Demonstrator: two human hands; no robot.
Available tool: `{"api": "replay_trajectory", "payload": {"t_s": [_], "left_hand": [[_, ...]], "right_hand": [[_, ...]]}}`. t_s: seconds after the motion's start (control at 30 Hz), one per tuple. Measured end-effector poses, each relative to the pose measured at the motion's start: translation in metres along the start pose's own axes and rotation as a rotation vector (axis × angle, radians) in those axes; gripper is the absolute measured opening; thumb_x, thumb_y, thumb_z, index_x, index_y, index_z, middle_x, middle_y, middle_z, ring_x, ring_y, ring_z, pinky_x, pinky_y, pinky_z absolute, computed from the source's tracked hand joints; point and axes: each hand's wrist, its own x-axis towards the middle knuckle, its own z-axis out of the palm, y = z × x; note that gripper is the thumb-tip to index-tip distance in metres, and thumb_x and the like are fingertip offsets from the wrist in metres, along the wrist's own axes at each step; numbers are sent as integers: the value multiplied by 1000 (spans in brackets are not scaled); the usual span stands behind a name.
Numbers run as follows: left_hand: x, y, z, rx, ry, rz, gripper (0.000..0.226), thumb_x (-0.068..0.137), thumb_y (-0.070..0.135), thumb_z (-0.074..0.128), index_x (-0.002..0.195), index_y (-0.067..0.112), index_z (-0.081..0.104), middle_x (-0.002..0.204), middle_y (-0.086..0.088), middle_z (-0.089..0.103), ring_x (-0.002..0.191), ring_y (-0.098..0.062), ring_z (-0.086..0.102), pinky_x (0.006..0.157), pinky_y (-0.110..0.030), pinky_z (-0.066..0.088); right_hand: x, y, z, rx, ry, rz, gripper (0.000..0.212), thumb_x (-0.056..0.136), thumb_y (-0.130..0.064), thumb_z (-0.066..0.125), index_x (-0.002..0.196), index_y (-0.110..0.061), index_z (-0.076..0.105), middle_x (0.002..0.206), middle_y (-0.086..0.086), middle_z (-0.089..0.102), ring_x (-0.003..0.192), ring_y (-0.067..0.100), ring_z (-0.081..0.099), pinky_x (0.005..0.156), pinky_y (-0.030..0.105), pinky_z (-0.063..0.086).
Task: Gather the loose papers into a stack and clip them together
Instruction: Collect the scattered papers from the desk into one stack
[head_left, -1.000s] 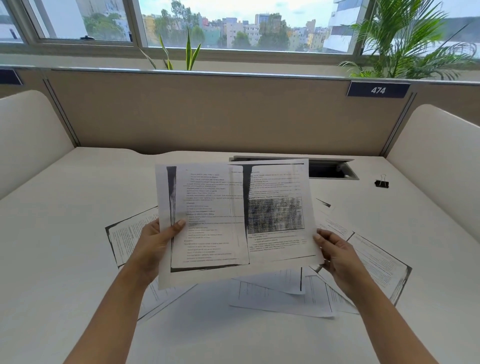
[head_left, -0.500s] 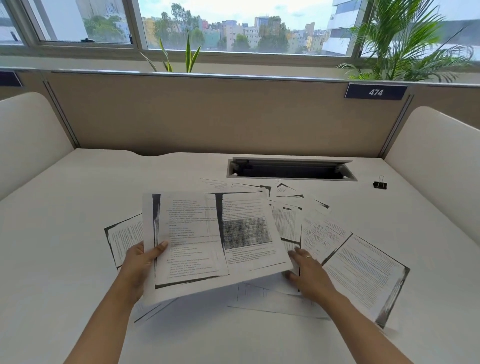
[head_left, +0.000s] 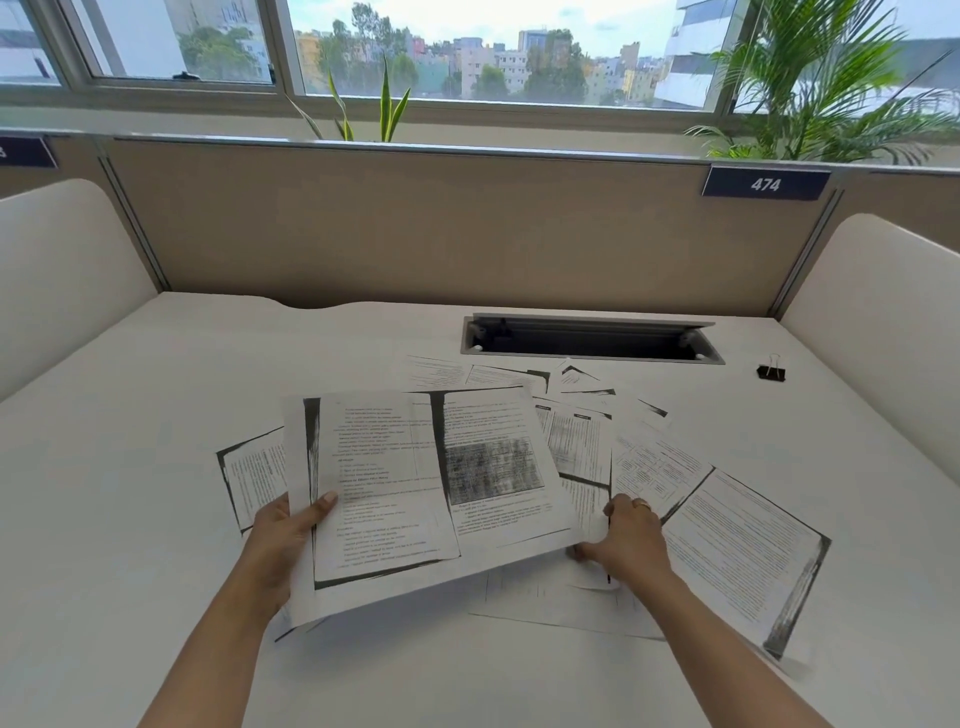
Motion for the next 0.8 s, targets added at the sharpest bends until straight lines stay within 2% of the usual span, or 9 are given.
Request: {"api": "replay_trajectory", "payload": {"t_s": [0.17, 0.4, 0.53, 0.7, 0.8], "left_hand": [[0, 2, -1, -23, -10, 4, 16, 86, 6, 57, 99, 11, 65, 88, -4, 75, 93, -30, 65, 74, -37, 56], [-1, 2, 0, -27, -11, -3, 20, 85, 8, 58, 103, 11, 64, 81, -2, 76, 87, -26, 67, 72, -39, 57], [-1, 2, 0, -26, -16, -1, 18, 85, 8, 57, 102, 11, 64, 81, -2, 76, 91, -30, 66, 71, -39, 57], [-3, 4, 1, -36, -17, -6, 19, 86, 7, 57, 103, 11, 64, 99, -10, 70, 94, -31, 65, 72, -39, 56], [-2, 4, 0, -30, -22, -3, 24, 87, 7, 56, 110, 6, 62, 99, -10, 70, 89, -28, 67, 71, -36, 58]], "right_hand": [[1, -3, 0, 62, 27, 93, 87, 54, -36, 87, 121, -5, 42, 123, 15, 46, 115, 31, 48, 93, 35, 42], [0, -7, -1, 86, 8, 116, 82, 59, -28, 86, 120, -1, 40, 123, 18, 47, 114, 31, 49, 90, 33, 43], [-1, -8, -1, 85, 2, 123, 83, 58, -30, 86, 121, 1, 41, 124, 18, 48, 117, 30, 47, 90, 33, 42], [-5, -11, -1, 111, -8, 142, 77, 62, -30, 84, 119, 0, 42, 122, 18, 49, 112, 30, 51, 88, 32, 43], [-6, -11, 1, 131, 22, 131, 80, 62, -29, 84, 121, 2, 41, 123, 21, 46, 114, 34, 48, 94, 37, 44]]}}
